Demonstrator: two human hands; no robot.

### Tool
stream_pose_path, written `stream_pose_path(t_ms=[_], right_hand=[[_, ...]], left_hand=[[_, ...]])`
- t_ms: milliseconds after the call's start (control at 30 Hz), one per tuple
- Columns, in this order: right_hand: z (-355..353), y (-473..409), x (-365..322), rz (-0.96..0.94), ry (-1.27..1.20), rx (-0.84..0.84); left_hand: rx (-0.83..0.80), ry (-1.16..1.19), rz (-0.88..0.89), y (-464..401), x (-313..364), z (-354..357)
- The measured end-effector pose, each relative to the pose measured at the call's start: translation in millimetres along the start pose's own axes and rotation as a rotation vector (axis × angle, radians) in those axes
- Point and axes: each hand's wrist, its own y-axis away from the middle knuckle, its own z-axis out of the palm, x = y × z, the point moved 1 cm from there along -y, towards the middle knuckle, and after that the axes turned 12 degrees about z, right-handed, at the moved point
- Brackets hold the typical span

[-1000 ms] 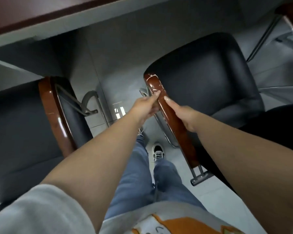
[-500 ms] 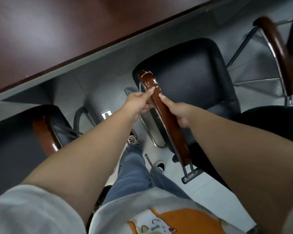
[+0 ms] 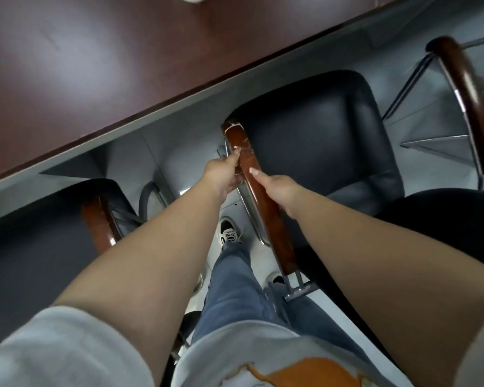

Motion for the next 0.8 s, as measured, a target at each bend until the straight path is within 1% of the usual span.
stream_pose_path(t_ms=[67,167,300,467,567,667,767,800], right_hand=[[-4.4,13.2,4.1,-0.077,-0.050,0.035],[-8.1,40.6,11.4,-0.197,-0.188,0.089],[-2.5,84.6,20.7,-0.323,-0.359,0.047],[5.6,152.5,27.5,-0.556,-0.371,0.004],[4.4,191.0,49.5,-0.698,-0.402,-0.021],[5.7,216.5,78.8,-0.711,-0.558,-0.177],[12.9,237.2,113.5,-0.680,-0.676,-0.354],[15.1,245.6,130.7,-0.677,-0.702,-0.412]], left_hand=[[0.023,0.024,0.026,14.6,-0.7,1.5],[0.085,0.082,0.103,43.5,-2.0,-0.6],[0.148,0.193,0.229,87.0,3.2,-7.5],[0.186,0.292,0.456,150.8,27.5,-12.7],[0.235,0.357,0.605,204.8,31.9,-10.1],[0.257,0.462,0.710,257.0,22.6,-8.5],[0.264,0.605,0.750,308.1,-1.7,-4.6],[0.270,0.619,0.770,328.0,-14.9,-2.2]])
